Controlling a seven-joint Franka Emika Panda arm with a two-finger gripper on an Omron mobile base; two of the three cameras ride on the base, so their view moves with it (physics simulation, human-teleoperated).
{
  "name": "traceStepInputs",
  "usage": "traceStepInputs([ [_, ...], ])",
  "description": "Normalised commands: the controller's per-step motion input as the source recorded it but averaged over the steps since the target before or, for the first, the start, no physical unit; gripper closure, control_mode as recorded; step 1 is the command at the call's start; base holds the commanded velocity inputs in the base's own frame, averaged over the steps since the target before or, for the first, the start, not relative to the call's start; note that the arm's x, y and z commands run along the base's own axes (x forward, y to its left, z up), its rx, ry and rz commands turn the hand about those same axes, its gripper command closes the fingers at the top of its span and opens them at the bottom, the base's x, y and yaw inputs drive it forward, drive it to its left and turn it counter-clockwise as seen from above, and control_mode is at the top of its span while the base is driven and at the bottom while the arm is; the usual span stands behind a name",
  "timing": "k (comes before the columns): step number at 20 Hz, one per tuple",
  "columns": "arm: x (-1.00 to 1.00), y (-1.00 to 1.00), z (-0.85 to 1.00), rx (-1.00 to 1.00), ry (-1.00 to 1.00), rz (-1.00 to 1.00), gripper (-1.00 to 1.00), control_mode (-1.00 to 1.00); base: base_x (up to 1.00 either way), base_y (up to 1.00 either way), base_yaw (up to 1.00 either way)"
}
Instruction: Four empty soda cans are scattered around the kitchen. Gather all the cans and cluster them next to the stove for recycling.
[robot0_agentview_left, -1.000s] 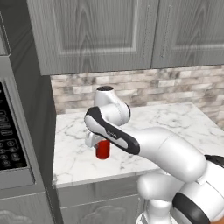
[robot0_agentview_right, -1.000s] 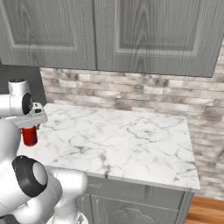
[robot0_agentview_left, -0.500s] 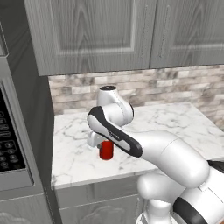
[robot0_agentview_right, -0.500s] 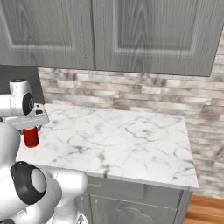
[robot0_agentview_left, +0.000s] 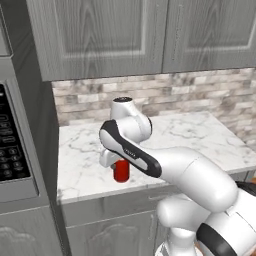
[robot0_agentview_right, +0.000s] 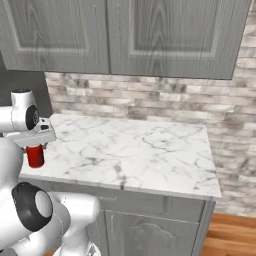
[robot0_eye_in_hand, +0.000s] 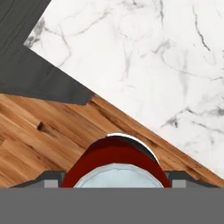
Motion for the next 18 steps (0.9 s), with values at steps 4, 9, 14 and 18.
traceStepInputs([
  [4, 0.00, 0.00, 0.00, 0.00, 0.00, 0.00, 1.00, 1.00, -0.71, 0.12, -0.07],
  [9, 0.00, 0.00, 0.00, 0.00, 0.00, 0.00, 1.00, 1.00, -0.58, 0.38, -0.08],
  [14, 0.00, 0.00, 0.00, 0.00, 0.00, 0.00, 1.00, 1.00, -0.21, 0.59, -0.03],
  [18, 0.00, 0.00, 0.00, 0.00, 0.00, 0.00, 1.00, 1.00, 0.00, 0.64, -0.07],
])
